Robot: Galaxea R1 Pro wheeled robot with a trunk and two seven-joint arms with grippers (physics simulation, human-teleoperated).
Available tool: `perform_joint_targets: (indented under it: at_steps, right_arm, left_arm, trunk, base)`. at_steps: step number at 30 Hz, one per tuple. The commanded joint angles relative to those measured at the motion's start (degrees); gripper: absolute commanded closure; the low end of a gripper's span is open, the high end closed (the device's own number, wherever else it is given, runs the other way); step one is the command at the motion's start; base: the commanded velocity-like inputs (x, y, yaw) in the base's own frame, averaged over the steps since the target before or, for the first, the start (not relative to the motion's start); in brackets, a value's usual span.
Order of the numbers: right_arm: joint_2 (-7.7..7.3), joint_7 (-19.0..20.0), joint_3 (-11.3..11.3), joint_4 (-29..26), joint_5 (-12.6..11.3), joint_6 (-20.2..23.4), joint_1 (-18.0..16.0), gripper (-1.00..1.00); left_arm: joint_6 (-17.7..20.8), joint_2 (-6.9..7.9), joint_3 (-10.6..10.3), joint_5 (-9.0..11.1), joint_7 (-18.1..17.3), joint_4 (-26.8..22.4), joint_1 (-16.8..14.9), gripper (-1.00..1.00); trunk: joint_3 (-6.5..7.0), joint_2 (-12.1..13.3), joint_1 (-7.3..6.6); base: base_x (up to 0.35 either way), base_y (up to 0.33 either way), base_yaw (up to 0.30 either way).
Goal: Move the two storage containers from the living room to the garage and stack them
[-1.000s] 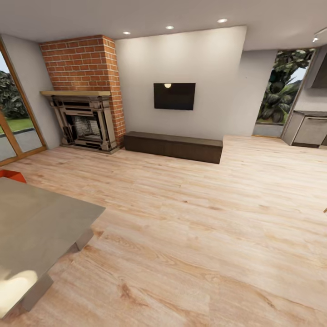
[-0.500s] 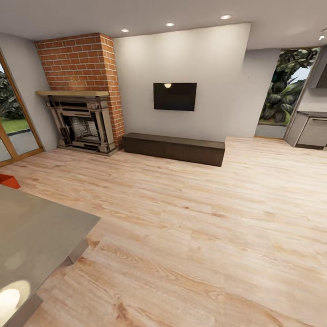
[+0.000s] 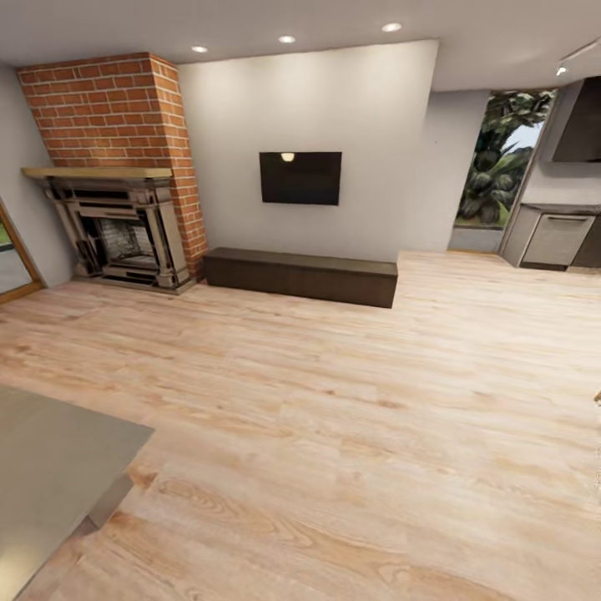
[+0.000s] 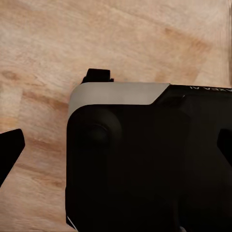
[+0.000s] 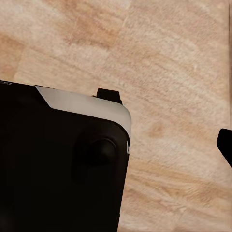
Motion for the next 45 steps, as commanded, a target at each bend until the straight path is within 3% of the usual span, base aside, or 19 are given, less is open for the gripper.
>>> perform_joint_targets:
  at_steps: [1, 45]
  right_arm:
    - [0.03, -0.12, 0.48, 0.06, -0.52, -0.18, -0.04, -1.00]
    - [0.06, -0.12, 0.48, 0.06, -0.59, -0.15, -0.04, -1.00]
  left_arm:
    - [0.16, -0.01, -0.02, 0.41, 0.15, -0.02, -0.03, -1.00]
    - [0.16, -0.01, -0.01, 0.41, 0.15, -0.02, -0.04, -1.00]
  trunk:
    - [-0.06, -0.03, 0.03]
    - [-0.06, -0.03, 0.03]
  base:
    - [0.322, 0.000, -0.241]
    - [0.322, 0.000, -0.021]
